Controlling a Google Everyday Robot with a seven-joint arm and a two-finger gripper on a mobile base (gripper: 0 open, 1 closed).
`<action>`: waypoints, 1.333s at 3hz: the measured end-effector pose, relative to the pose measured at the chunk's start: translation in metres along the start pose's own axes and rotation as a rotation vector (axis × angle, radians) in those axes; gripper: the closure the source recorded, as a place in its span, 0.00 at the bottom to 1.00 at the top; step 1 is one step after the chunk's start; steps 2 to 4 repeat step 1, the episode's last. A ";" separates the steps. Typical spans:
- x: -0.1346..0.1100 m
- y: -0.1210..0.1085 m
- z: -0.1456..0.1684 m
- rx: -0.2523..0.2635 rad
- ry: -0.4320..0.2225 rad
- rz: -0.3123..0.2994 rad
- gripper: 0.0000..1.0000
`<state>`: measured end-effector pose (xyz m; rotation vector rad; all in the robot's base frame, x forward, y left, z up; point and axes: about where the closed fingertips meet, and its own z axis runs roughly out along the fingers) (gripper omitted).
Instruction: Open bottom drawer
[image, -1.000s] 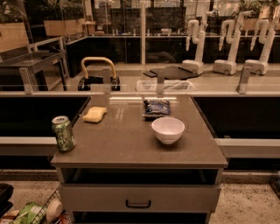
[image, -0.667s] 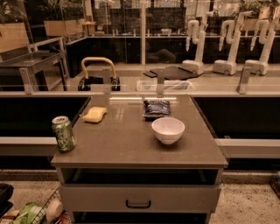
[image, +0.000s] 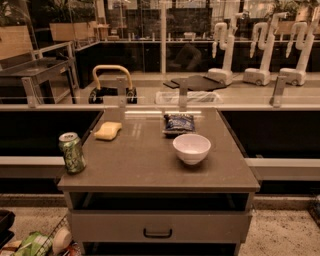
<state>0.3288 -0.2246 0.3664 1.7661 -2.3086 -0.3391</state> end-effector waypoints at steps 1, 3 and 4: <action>-0.002 0.054 -0.090 0.051 -0.031 0.099 0.00; -0.002 0.054 -0.090 0.051 -0.031 0.099 0.00; -0.002 0.054 -0.090 0.051 -0.031 0.099 0.00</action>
Offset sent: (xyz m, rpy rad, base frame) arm 0.0000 0.0000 0.0000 0.0000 0.0000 0.0000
